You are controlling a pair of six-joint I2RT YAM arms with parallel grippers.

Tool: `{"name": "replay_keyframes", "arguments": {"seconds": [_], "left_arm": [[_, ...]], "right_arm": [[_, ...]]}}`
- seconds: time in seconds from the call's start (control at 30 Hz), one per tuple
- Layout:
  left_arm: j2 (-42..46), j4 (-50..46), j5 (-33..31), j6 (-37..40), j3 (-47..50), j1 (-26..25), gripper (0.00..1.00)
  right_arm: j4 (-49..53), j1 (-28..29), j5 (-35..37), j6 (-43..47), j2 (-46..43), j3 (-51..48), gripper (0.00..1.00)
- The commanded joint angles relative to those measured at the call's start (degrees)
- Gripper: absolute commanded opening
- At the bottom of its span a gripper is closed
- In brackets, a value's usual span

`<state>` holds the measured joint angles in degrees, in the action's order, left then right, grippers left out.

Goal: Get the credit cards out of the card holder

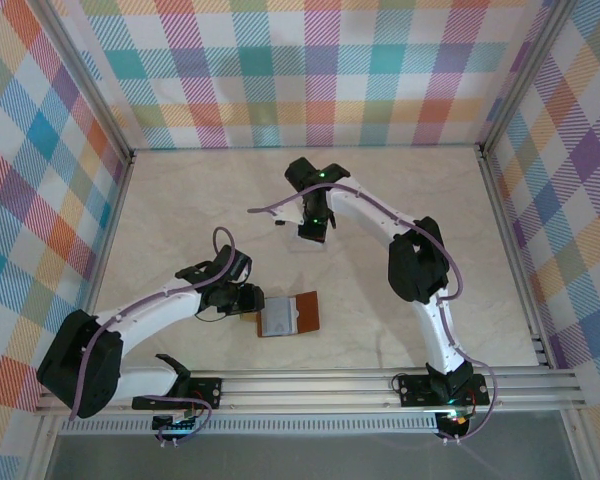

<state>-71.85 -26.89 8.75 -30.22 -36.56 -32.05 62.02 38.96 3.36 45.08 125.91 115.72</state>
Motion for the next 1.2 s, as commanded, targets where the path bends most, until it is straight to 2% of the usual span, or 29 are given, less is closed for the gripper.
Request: {"name": "replay_keyframes", "arguments": {"seconds": [0.0, 0.23, 0.43, 0.67, 1.17], "left_arm": [[1.41, -1.01, 1.18, 0.41, 0.08, 0.85, 0.41], [1.34, -1.32, 0.83, 0.50, -0.18, 0.85, 0.41], [0.95, -1.75, 0.57, 0.65, -0.76, 0.85, 0.41], [-0.29, -2.10, 0.21, 1.02, -1.42, 0.85, 0.41], [1.10, -3.04, 0.13, 0.64, -1.07, 0.87, 0.42]], "right_arm": [[2.12, -0.20, -3.22, 1.15, -1.80, 0.65, 0.00], [-2.23, -0.29, -3.79, 2.84, -5.98, -0.33, 0.00], [0.02, -0.81, -0.43, 5.13, -1.12, 4.57, 0.00], [-0.94, -1.17, 0.79, 7.81, 2.42, 5.13, 0.00], [11.18, -0.30, -5.24, 8.13, 3.12, 5.04, 0.00]]}}
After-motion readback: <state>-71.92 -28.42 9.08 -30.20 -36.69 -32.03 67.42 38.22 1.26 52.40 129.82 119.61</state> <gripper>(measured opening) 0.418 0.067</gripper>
